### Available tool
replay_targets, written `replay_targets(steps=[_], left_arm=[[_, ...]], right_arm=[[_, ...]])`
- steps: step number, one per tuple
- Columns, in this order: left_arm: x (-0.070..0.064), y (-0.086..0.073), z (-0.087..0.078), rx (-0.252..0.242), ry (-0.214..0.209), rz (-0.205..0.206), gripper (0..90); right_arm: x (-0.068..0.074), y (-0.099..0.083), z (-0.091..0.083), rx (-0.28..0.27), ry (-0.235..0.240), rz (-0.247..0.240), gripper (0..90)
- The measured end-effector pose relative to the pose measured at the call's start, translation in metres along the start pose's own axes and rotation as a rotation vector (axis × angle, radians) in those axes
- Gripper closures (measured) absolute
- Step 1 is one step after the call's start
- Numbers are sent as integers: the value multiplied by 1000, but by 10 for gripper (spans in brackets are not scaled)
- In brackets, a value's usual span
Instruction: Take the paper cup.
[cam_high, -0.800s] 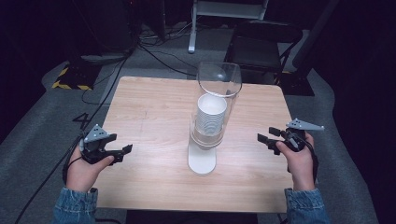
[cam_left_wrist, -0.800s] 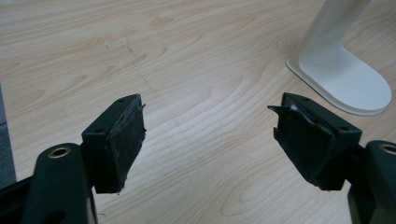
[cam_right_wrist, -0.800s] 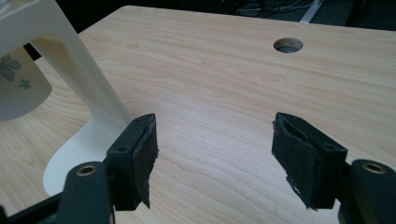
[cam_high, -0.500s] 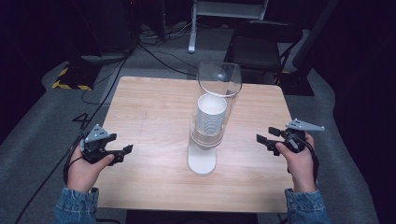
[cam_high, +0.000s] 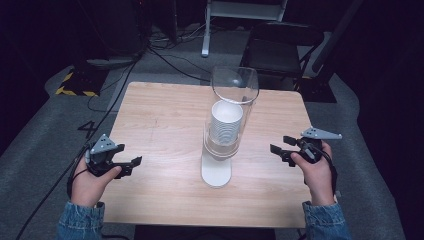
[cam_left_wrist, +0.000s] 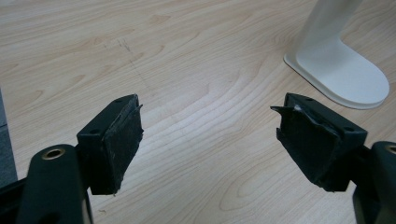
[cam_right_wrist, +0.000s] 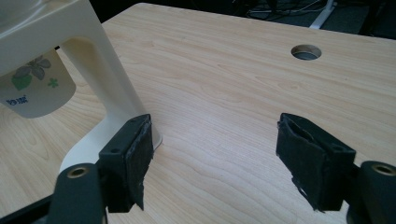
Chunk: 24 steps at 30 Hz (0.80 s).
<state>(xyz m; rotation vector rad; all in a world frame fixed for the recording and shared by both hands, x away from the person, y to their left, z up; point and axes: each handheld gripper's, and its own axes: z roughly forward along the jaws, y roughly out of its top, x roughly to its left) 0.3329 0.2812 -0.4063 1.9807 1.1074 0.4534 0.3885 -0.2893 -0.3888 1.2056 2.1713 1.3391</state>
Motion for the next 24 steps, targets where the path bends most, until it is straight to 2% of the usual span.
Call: replay_targets(steps=[7,8,16,24], left_arm=[[-2,1,0,-5,-6,1,218],[-2,1,1,-3,-8,10,217],[-3,1,3,2,-20,14,217],[-3,0,6,12,-20,15,222]], right_arm=[[8,1,5,1,26,-13,271],[12,2,8,6,43,-22,267],[29,2,22,10,96,-60,240],[51,4,36,28,172,-89,201]])
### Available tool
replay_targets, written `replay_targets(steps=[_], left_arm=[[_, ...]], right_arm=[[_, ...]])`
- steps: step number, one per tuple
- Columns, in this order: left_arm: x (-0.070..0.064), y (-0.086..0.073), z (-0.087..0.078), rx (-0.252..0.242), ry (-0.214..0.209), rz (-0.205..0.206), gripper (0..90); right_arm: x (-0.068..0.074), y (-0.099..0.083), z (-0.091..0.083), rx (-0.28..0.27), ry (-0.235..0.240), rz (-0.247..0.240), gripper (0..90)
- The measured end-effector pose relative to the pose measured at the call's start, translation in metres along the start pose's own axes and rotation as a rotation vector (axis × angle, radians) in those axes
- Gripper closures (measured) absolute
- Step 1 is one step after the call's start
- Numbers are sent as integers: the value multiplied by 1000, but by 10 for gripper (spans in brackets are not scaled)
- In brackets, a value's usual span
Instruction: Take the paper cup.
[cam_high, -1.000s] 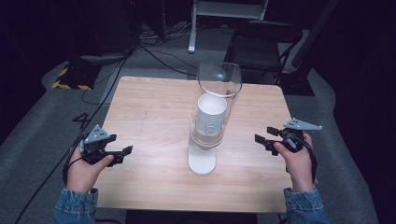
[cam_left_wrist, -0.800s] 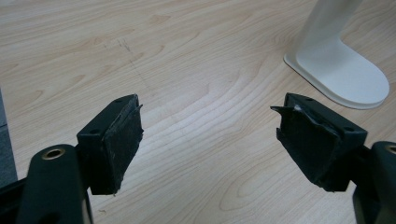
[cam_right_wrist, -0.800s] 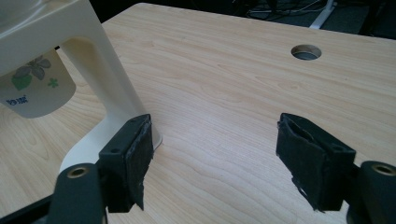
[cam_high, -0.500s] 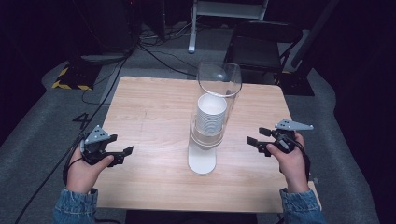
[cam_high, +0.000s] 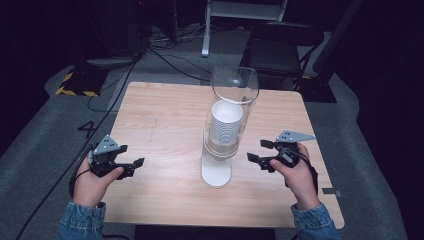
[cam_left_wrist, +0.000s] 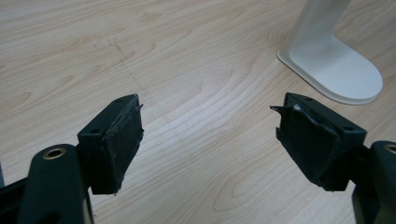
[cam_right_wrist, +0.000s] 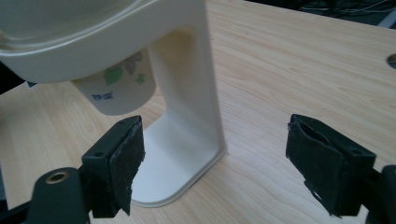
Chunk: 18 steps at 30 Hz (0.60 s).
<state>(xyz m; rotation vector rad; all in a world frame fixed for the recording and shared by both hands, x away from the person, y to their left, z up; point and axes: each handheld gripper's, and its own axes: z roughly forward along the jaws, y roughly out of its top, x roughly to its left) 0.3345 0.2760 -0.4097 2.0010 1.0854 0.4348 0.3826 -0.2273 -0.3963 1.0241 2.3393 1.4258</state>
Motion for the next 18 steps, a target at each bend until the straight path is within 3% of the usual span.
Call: replay_targets(steps=[5,12,18], left_arm=[[-2,0,2,3,-1,-8,222],[-1,-1,3,10,-4,-2,222],[-1,-2,5,16,-6,-3,221]], right_arm=[[12,1,13,2,65,-11,184],[25,2,30,-14,98,-16,167],[37,4,45,-16,138,-56,165]])
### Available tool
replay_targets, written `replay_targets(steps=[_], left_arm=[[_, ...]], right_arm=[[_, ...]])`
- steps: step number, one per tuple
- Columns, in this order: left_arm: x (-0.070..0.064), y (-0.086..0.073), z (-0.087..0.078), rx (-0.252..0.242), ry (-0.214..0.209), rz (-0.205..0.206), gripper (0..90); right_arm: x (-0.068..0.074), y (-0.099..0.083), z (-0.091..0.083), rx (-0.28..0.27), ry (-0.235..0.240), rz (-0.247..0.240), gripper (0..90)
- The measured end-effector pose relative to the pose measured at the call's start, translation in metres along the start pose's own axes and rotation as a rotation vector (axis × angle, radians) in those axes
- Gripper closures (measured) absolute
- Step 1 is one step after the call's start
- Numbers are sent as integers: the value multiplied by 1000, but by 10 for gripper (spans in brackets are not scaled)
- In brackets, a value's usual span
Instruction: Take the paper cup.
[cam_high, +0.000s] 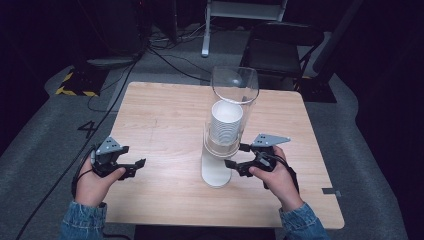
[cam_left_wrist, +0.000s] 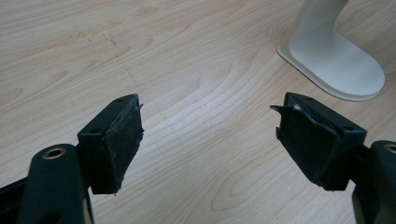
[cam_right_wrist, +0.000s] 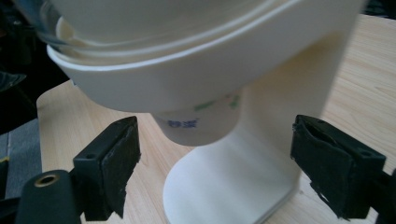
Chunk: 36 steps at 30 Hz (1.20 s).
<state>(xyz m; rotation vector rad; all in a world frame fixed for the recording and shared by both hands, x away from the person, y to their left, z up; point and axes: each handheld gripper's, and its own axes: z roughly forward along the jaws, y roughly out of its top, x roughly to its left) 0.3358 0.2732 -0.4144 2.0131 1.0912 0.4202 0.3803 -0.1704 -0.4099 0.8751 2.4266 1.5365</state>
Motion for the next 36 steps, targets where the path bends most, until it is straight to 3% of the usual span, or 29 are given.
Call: replay_targets(steps=[12,20,25,27,36], left_arm=[[1,-2,3,7,-3,-2,222],[1,-3,4,14,-5,-1,225],[1,-3,5,15,-7,-6,225],[1,-4,5,17,-7,-5,225],[2,-4,5,17,-8,-7,226]], right_arm=[[8,2,27,-77,16,-45,177],[13,-3,37,-208,-59,-50,231],[15,-6,39,-257,-74,-64,240],[16,-7,39,-259,-66,-63,304],[16,-7,38,-249,-65,-75,323]])
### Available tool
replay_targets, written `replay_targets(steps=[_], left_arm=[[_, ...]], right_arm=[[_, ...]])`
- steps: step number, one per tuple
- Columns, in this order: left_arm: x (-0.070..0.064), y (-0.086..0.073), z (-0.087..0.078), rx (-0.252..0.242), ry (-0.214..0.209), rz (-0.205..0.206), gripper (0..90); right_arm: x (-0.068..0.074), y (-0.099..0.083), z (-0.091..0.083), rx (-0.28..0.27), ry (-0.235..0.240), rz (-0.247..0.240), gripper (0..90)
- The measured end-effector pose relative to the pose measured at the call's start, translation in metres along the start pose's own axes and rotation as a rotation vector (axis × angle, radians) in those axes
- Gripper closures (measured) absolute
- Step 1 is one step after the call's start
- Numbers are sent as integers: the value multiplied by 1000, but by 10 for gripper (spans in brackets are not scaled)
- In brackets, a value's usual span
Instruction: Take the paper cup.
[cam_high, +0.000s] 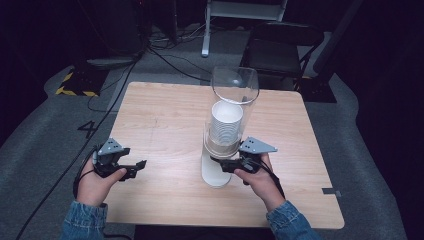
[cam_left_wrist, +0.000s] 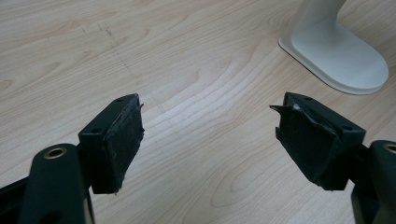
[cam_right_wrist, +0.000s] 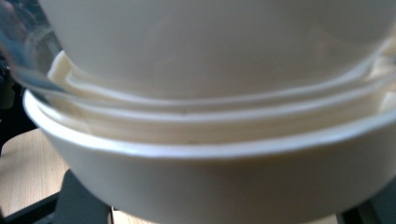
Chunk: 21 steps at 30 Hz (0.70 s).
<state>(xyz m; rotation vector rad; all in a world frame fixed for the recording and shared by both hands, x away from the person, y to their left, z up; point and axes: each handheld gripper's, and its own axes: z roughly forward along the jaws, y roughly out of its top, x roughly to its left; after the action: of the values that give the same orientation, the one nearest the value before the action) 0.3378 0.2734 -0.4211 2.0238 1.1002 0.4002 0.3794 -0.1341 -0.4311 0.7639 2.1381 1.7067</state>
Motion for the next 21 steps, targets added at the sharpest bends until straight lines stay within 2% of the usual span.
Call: replay_targets(steps=[8,10,13,21], left_arm=[[0,0,0,1,-9,0,235],[0,0,1,-3,-9,0,234],[1,-1,0,-1,-10,0,234],[1,-1,1,0,-16,-8,234]], right_arm=[[-1,-1,1,8,5,-19,334],[-2,-5,2,39,7,-20,341],[-2,-8,3,47,8,-19,343],[-2,-12,4,36,7,-34,347]])
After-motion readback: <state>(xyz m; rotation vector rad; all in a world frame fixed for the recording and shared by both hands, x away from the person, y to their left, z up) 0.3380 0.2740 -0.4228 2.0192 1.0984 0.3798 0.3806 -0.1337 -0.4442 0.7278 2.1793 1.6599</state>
